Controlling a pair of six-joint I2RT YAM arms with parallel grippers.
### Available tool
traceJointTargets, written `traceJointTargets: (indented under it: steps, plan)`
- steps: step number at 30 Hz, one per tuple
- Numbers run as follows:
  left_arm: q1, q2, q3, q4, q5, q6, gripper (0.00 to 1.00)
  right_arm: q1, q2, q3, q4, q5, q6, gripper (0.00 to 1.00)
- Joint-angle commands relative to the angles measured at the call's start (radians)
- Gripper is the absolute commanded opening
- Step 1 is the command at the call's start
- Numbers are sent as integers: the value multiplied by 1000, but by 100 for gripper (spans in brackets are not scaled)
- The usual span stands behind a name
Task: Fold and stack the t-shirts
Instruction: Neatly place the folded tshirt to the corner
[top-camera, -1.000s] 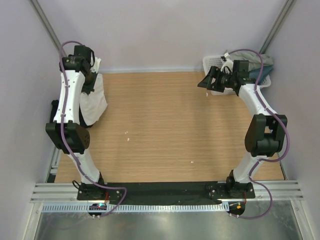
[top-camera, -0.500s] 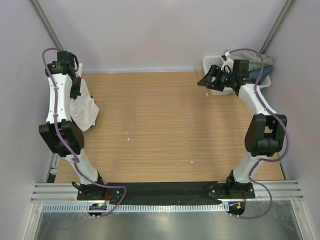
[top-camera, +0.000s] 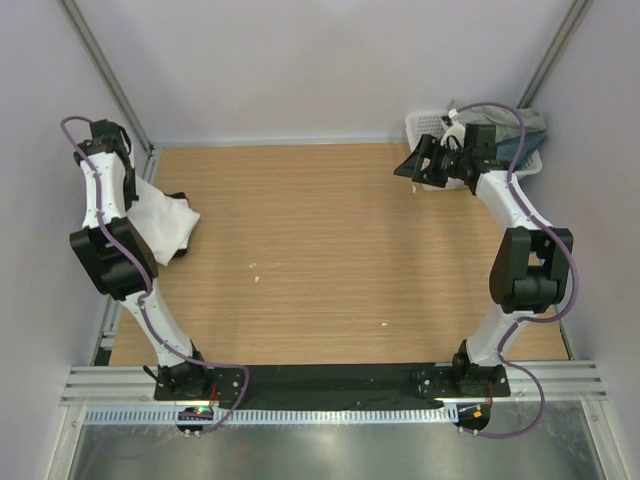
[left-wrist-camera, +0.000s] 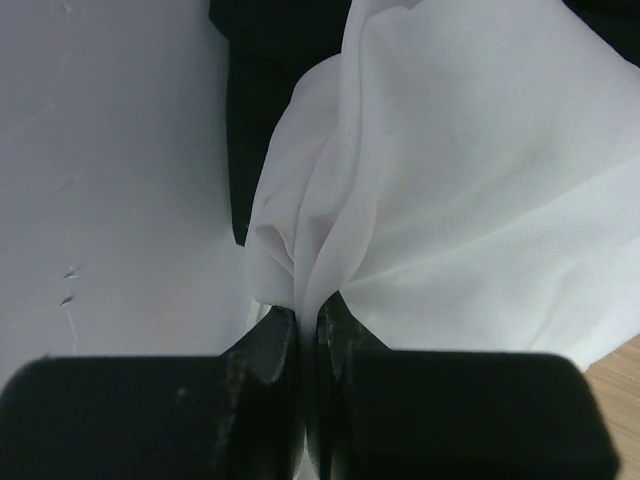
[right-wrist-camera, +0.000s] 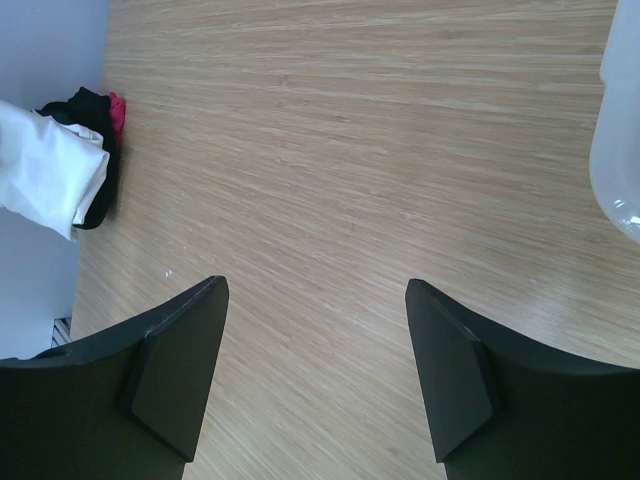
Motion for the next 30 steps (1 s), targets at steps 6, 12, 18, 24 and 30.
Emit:
traceJointTargets:
  steps: [6,12,18,24,30]
  plan:
    - [-5,31,-48,144,-111,73,0,0,-61,-12,26,10,-6,78]
    - [-4,31,-145,230,-180,111,0,0,-82,-18,19,22,-13,78]
    - [-5,45,-223,281,-269,139,0,0,-92,-17,7,26,-7,79]
    - [-5,11,-303,331,-329,137,0,0,-101,-24,10,23,-1,79]
    - [-5,-41,-383,382,-395,159,0,0,-108,-43,20,17,2,79]
